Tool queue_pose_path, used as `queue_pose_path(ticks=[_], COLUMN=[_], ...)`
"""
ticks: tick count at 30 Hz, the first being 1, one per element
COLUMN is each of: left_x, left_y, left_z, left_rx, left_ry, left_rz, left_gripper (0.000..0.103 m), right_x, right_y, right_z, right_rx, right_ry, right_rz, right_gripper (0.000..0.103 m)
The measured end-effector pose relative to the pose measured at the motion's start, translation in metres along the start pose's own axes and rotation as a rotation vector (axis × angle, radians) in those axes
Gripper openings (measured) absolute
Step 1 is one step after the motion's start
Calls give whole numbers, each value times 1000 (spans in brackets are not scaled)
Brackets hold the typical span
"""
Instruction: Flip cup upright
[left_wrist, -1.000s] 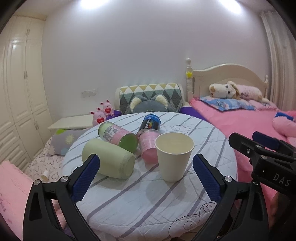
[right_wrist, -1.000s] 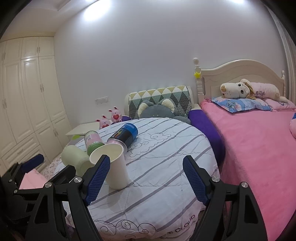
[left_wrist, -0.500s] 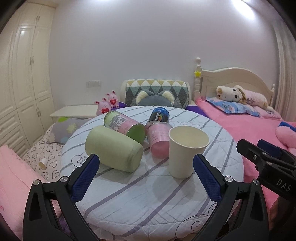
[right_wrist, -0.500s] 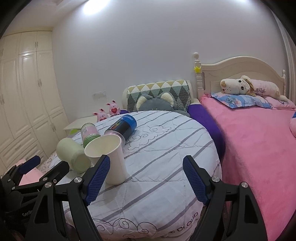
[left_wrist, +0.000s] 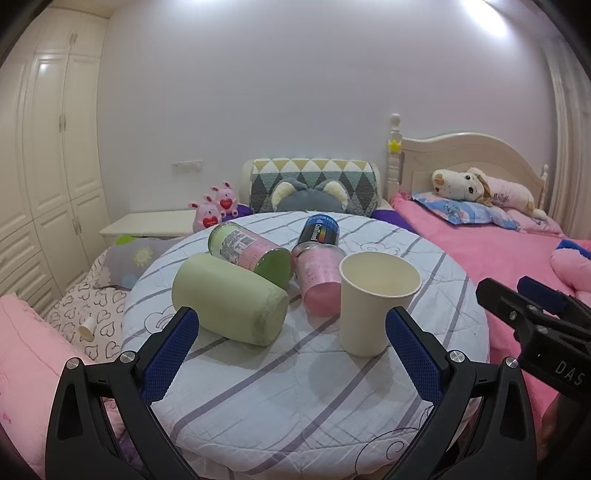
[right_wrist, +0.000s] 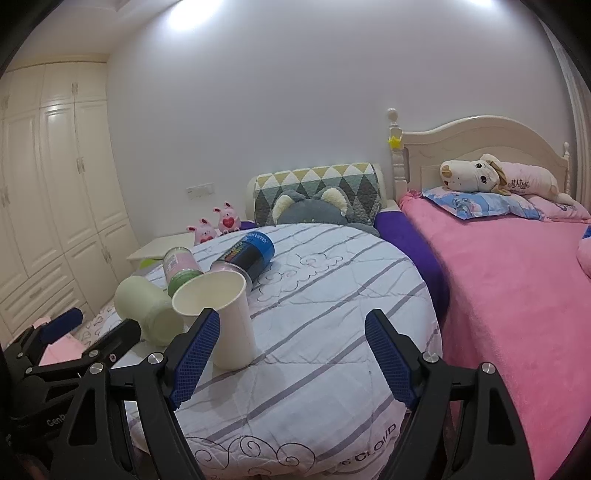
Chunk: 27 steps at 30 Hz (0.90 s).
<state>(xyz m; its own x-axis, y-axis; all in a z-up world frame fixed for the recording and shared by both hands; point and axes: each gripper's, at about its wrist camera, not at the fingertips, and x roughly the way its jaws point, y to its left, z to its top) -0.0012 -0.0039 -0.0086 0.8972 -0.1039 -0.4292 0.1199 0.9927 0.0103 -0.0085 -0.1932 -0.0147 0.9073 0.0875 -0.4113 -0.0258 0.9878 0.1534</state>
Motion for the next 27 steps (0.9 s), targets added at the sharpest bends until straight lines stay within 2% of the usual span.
queue_pose_path(ticks=[27], left_x=[1], left_y=[-6], left_z=[4], left_rx=[38], left_ry=[1], left_rz=[20], left_gripper=[102], right_x=[3], right_y=[-2], right_z=[0], right_rx=[0], right_ry=[35], right_rz=[-5], right_gripper=[82])
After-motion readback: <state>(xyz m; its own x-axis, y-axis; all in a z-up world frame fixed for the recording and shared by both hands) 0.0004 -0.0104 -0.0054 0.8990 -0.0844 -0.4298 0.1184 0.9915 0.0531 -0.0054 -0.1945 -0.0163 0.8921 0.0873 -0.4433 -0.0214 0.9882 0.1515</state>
